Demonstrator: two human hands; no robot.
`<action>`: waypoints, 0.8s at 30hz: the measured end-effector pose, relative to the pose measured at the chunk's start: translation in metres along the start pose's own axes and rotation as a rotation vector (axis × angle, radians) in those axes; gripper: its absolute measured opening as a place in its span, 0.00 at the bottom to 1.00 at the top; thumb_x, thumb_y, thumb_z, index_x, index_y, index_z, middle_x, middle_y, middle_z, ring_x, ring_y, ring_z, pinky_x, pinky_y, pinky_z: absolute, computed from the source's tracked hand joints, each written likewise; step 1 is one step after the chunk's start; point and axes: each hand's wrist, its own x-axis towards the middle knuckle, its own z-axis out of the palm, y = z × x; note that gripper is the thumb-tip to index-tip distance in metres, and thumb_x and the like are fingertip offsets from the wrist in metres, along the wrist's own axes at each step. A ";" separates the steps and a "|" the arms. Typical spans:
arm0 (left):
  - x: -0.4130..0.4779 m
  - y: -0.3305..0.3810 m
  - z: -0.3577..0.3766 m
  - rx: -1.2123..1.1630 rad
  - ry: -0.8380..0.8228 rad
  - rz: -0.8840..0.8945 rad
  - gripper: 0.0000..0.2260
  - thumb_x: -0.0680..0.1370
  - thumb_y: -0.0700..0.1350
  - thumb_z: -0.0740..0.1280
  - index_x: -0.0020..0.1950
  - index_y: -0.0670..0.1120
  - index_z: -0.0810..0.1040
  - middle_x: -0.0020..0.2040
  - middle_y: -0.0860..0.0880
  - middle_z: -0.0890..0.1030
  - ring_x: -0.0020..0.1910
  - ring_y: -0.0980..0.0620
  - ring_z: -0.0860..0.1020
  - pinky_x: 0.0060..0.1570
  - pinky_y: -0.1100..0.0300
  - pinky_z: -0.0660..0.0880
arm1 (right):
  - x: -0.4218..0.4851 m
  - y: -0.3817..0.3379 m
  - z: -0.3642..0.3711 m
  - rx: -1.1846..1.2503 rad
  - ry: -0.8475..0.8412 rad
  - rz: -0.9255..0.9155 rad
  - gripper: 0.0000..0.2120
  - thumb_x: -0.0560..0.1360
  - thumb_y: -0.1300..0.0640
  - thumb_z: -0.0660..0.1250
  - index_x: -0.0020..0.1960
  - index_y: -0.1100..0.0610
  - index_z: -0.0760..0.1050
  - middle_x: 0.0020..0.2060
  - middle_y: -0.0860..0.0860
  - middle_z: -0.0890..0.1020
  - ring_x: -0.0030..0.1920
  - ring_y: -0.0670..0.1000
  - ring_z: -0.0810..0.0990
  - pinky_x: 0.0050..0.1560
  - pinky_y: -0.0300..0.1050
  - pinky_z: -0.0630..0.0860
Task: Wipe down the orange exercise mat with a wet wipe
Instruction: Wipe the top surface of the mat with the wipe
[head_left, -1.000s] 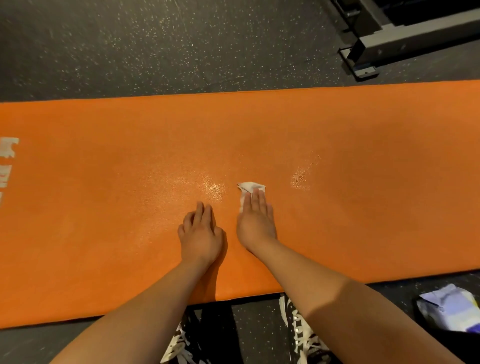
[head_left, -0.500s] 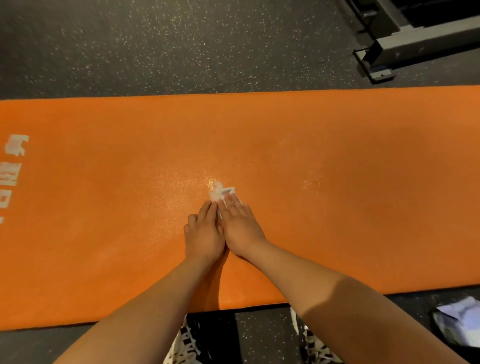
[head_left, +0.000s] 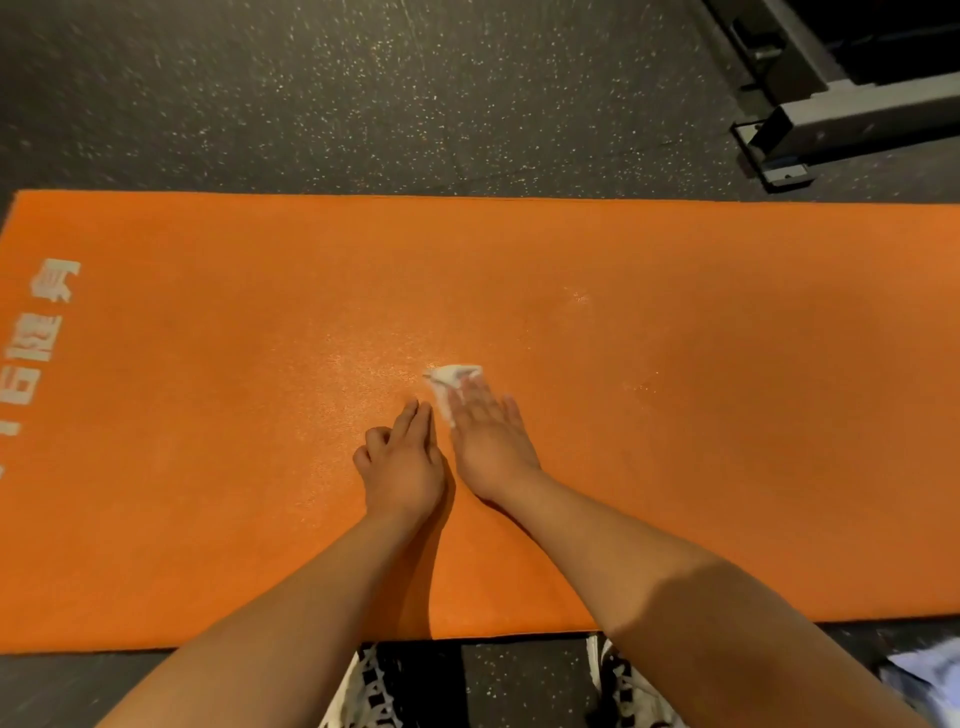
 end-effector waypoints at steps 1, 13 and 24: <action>0.000 -0.002 0.001 0.001 0.001 -0.002 0.24 0.84 0.50 0.56 0.80 0.56 0.59 0.81 0.58 0.56 0.68 0.46 0.60 0.65 0.48 0.57 | 0.004 0.001 -0.004 0.030 0.008 0.101 0.29 0.85 0.56 0.48 0.83 0.54 0.41 0.82 0.51 0.38 0.80 0.51 0.32 0.79 0.56 0.38; 0.001 0.002 0.008 0.001 0.006 0.008 0.23 0.85 0.49 0.51 0.81 0.54 0.56 0.82 0.56 0.53 0.77 0.46 0.54 0.76 0.40 0.47 | 0.016 0.002 -0.004 0.045 0.050 0.143 0.27 0.86 0.53 0.44 0.83 0.53 0.40 0.81 0.50 0.36 0.80 0.51 0.32 0.79 0.56 0.39; -0.020 0.005 0.017 0.034 -0.110 0.096 0.25 0.86 0.50 0.47 0.83 0.53 0.46 0.83 0.53 0.43 0.81 0.46 0.39 0.77 0.40 0.39 | -0.026 -0.003 0.012 0.072 0.049 0.170 0.28 0.86 0.53 0.47 0.83 0.52 0.43 0.82 0.49 0.40 0.80 0.50 0.34 0.80 0.57 0.40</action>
